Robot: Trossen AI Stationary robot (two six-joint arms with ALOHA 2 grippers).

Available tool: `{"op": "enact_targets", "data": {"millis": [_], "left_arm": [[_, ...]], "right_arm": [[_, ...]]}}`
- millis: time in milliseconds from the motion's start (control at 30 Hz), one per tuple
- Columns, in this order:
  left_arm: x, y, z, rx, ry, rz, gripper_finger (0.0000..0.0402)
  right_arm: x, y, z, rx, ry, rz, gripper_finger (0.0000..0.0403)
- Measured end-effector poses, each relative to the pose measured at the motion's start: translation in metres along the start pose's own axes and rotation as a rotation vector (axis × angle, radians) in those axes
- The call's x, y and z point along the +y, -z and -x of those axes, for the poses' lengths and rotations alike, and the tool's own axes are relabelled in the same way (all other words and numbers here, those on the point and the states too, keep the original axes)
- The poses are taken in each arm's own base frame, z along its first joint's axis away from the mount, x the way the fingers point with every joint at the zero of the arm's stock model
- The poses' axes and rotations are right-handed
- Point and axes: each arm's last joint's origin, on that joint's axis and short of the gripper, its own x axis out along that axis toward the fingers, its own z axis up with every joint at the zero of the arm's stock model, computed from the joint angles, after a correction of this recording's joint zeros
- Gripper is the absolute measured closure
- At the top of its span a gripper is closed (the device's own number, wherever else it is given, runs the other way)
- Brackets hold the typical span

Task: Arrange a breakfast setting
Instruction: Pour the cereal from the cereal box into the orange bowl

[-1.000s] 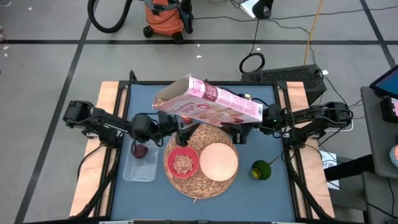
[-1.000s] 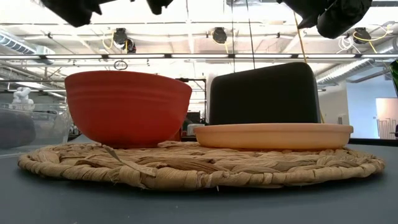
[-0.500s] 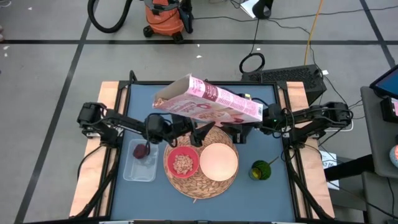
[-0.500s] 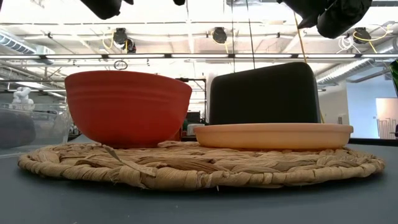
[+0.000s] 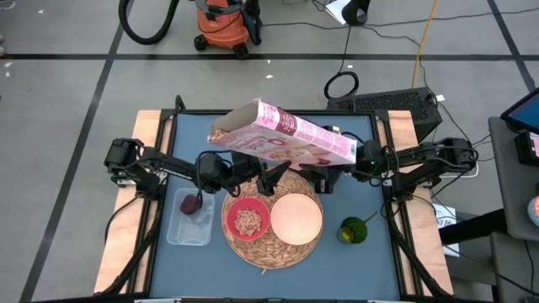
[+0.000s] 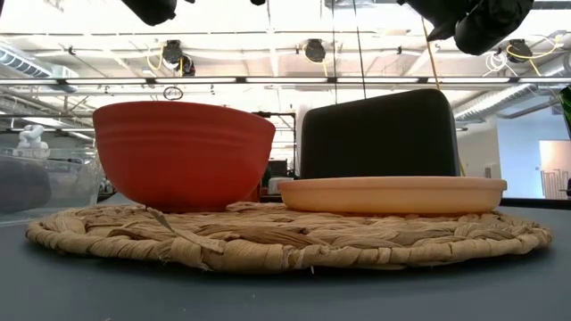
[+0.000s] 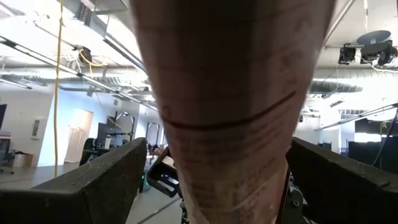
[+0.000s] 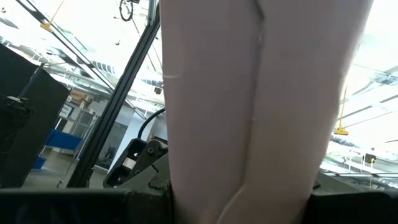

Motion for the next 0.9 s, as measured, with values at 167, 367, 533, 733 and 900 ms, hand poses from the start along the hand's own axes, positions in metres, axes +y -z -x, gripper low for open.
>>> {"op": "enact_targets", "data": {"millis": [167, 367, 533, 733, 900], "left_arm": [[-0.0003, -0.0001, 0.0001, 0.0, 0.001, -0.019, 0.0041], [-0.0005, 0.0, 0.0001, 0.0, 0.005, -0.023, 0.0111], [-0.0008, 0.0002, 0.0002, 0.002, 0.008, -0.023, 0.0165], [-0.0007, 0.0001, 0.0002, 0.001, 0.008, -0.02, 0.0214], [-0.0007, 0.0, 0.0002, 0.001, 0.008, -0.02, 0.0237]], "right_arm": [[-0.0001, 0.0002, 0.0, 0.002, 0.0, 0.001, 0.025], [-0.0002, 0.0005, 0.0, 0.006, 0.004, 0.0, 0.025], [-0.0002, 0.001, 0.0001, 0.011, 0.005, -0.002, 0.025], [-0.0002, 0.001, 0.0001, 0.01, 0.005, -0.005, 0.025], [-0.0002, 0.0009, 0.0001, 0.01, 0.005, -0.007, 0.025]]}}
